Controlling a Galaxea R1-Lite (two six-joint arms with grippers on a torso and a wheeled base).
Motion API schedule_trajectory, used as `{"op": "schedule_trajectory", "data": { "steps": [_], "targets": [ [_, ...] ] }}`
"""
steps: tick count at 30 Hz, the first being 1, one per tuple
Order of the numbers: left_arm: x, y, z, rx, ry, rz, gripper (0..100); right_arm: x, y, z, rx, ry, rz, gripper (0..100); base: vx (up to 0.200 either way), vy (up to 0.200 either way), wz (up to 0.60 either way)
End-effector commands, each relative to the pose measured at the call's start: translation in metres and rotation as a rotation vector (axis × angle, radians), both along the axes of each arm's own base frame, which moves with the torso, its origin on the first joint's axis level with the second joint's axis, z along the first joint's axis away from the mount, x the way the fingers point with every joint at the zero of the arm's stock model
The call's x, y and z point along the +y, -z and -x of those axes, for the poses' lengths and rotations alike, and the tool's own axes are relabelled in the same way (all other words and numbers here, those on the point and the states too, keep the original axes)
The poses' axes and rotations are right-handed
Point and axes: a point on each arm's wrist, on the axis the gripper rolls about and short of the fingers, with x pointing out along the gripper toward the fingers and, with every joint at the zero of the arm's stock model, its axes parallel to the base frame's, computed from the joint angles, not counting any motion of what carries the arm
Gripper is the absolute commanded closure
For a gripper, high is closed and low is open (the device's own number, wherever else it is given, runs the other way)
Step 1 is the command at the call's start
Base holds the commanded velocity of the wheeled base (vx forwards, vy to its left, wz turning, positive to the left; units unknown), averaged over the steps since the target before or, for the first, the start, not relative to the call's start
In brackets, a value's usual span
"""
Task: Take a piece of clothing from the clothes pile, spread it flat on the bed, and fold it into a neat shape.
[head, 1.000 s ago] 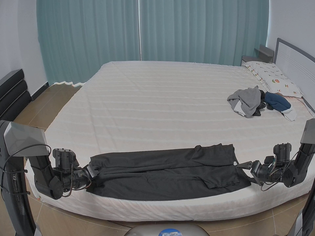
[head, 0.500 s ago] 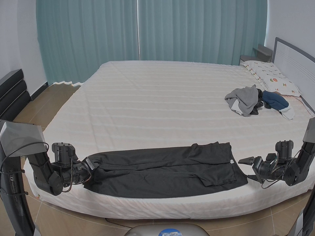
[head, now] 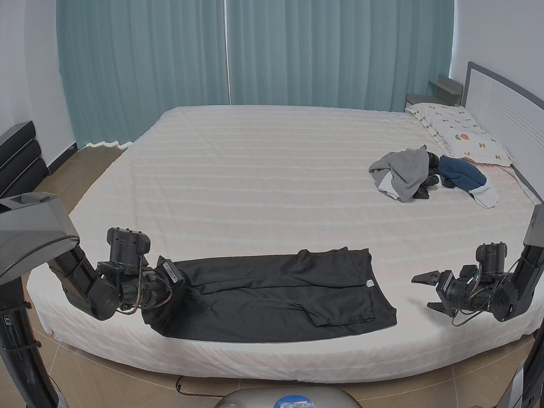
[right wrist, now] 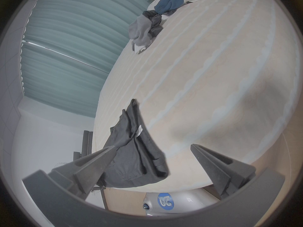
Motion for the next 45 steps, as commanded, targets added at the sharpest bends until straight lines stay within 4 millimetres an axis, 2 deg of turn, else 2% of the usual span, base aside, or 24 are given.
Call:
{"op": "schedule_trajectory", "data": {
  "steps": [1, 6, 10, 19, 20, 25, 28, 33, 38, 39, 45],
  "targets": [
    [-0.029, -0.041, -0.011, -0.063, 0.039, 0.053, 100, 0.0, 0.0, 0.0, 0.003, -0.002, 0.0, 0, 0.0, -0.2, 0.0],
    [-0.05, -0.051, -0.018, -0.017, 0.075, 0.061, 100, 0.0, 0.0, 0.0, 0.003, -0.003, 0.001, 0, 0.0, -0.2, 0.0],
    [-0.059, -0.057, -0.023, -0.009, 0.09, 0.059, 100, 0.001, 0.001, 0.0, 0.004, -0.004, 0.001, 0, 0.0, -0.2, 0.0],
    [-0.089, -0.051, -0.039, 0.067, 0.146, 0.035, 100, 0.003, 0.002, 0.0, 0.009, -0.012, 0.0, 0, 0.0, -0.2, 0.0],
    [-0.099, -0.05, -0.043, 0.079, 0.162, 0.03, 100, 0.003, 0.002, 0.0, 0.009, -0.013, 0.0, 0, 0.0, -0.2, 0.0],
    [-0.119, -0.044, -0.049, 0.099, 0.199, 0.02, 100, 0.003, 0.001, 0.0, 0.006, -0.013, 0.001, 0, 0.0, -0.2, 0.0],
    [-0.13, -0.04, -0.051, 0.098, 0.217, 0.016, 100, 0.003, 0.001, 0.0, 0.004, -0.013, 0.001, 0, 0.0, 0.0, 0.0],
    [-0.142, -0.03, -0.05, 0.113, 0.244, 0.005, 100, 0.004, 0.002, 0.0, 0.007, -0.015, 0.0, 0, 0.0, 0.0, 0.0],
    [-0.145, -0.023, -0.052, 0.112, 0.223, -0.019, 100, 0.005, 0.002, -0.001, 0.006, -0.018, 0.001, 0, 0.0, 0.0, 0.0],
    [-0.146, -0.023, -0.052, 0.111, 0.224, -0.021, 0, 0.005, 0.002, 0.0, 0.007, -0.018, 0.0, 0, 0.0, 0.0, 0.0],
    [-0.15, -0.027, -0.048, 0.103, 0.236, -0.018, 0, 0.005, 0.002, 0.0, 0.007, -0.018, 0.0, 0, 0.0, 0.0, 0.0]
  ]
}}
